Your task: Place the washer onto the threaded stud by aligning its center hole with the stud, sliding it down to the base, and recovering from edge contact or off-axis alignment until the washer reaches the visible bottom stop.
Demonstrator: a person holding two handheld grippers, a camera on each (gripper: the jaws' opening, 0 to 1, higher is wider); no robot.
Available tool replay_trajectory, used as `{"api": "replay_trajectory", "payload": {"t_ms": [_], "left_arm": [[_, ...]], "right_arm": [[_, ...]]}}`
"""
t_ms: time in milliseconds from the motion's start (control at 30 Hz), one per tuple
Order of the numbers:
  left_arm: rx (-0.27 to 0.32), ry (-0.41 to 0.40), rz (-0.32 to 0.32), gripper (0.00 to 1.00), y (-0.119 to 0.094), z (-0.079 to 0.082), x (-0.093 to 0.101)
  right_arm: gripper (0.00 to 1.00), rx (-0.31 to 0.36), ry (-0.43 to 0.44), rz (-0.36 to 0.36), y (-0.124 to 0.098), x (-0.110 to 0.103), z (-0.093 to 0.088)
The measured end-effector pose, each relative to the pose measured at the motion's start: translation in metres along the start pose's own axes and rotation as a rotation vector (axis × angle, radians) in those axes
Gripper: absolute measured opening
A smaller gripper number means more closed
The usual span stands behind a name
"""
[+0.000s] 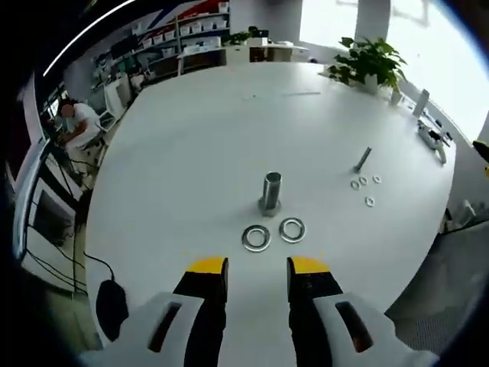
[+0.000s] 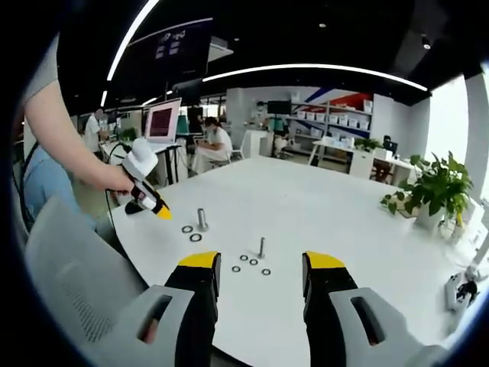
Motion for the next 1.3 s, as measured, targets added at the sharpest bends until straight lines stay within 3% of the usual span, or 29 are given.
{"api": "replay_trajectory", "payload": {"t_ms": [867, 1300], "left_arm": [[-0.212, 0.156, -0.047, 0.28, 0.045, -0.005, -0.003], [-0.241, 0.186, -0.044, 0.28, 0.058, -0.005, -0.005]], "right_arm": [[0.45, -0.015, -0.002, -0.012, 0.000, 0.003, -0.003], [0.45, -0.019, 0.002, -0.020, 0.000, 0.004, -0.005]]}}
Point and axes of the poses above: the point that each gripper's makers call its tool centre point, and the gripper's own axes: y roughly forward along the fingers, x roughly to its right, z roughly out of its top, the point moved 3 cm from there along -y, roughly backward along the fingers, and after that the axes turned 1 degree about y, right-handed, at the moved point
